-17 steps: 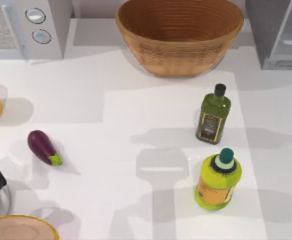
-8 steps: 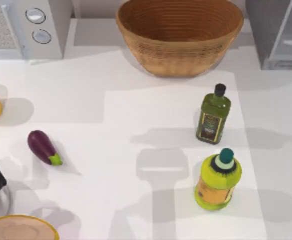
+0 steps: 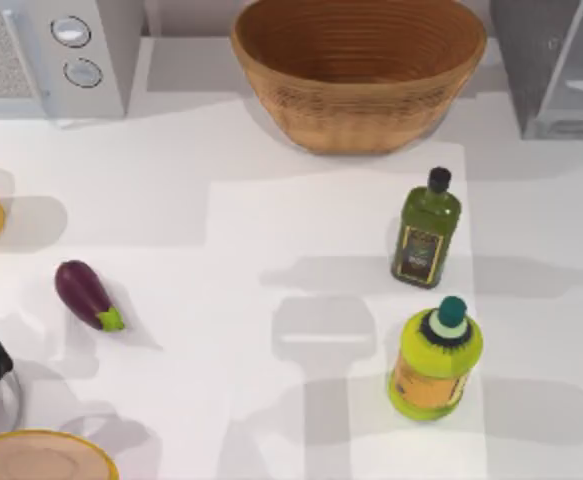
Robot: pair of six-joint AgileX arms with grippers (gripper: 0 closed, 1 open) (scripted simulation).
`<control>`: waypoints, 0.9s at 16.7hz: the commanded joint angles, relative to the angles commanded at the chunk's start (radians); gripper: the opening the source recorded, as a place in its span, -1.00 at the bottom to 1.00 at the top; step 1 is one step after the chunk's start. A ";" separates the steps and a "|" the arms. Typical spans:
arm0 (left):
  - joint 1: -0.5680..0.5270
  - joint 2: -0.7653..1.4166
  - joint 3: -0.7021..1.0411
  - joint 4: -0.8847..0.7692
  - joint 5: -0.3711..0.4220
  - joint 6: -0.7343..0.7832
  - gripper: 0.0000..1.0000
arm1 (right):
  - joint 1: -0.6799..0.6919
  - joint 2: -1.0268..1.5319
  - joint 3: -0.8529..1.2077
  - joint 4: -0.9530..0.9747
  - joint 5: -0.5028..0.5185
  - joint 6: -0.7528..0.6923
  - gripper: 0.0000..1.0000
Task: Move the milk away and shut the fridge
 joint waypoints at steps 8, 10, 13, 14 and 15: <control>0.000 0.000 0.000 0.000 0.000 0.000 1.00 | 0.222 -0.015 -0.044 0.287 0.106 0.412 1.00; 0.000 0.000 0.000 0.000 0.000 0.000 1.00 | 0.225 -0.015 -0.045 0.289 0.108 0.419 1.00; 0.000 0.000 0.000 0.000 0.000 0.000 1.00 | 0.217 -0.014 -0.043 0.290 0.106 0.417 1.00; 0.000 0.000 0.000 0.000 0.000 0.000 1.00 | 0.219 -0.015 -0.043 0.291 0.108 0.418 1.00; 0.000 0.000 0.000 0.000 0.000 0.000 1.00 | 0.230 -0.018 -0.048 0.300 0.119 0.426 1.00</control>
